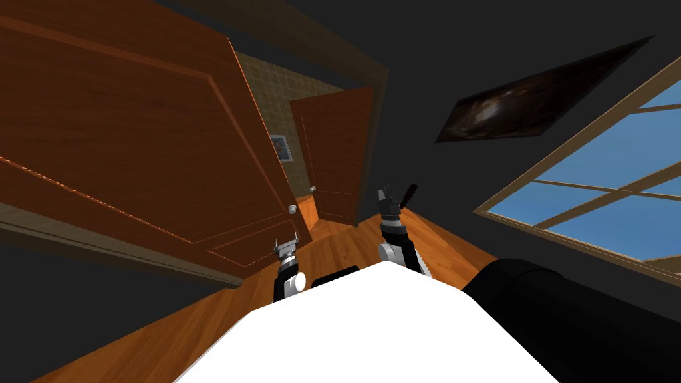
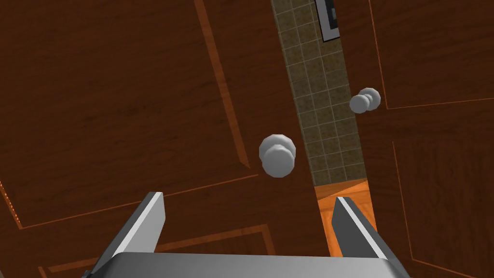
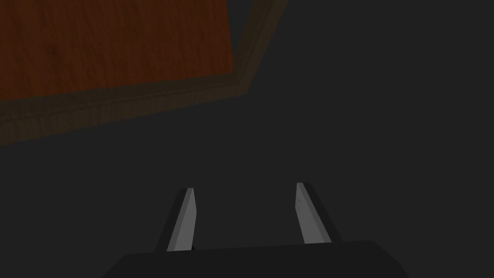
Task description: Push the door open
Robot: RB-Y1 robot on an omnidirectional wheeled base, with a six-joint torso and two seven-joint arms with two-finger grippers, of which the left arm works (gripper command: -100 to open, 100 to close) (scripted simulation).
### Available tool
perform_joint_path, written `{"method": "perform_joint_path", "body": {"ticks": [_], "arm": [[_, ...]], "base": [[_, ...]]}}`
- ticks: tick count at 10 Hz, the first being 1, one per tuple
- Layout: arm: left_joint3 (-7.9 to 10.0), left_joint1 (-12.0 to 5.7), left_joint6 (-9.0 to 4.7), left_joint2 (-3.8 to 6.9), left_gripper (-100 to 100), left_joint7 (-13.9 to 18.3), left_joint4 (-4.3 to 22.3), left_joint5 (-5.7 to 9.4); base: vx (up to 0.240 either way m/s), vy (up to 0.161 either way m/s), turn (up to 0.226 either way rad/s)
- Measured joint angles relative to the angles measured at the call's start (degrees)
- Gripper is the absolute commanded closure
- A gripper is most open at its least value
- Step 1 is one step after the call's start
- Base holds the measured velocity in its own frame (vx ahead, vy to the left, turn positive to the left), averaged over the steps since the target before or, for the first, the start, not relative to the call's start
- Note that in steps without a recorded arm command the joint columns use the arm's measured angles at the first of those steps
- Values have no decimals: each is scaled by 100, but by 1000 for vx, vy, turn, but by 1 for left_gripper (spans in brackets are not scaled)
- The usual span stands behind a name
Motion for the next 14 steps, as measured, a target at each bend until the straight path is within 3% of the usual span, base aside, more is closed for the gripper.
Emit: {"method": "perform_joint_path", "body": {"ticks": [10,14], "arm": [[-159,-271,-308,-253,-100,676,966,518],[-229,-392,-452,-416,-100,984,1398,745]], "base": [[42,109,-137],[48,151,-137]]}}
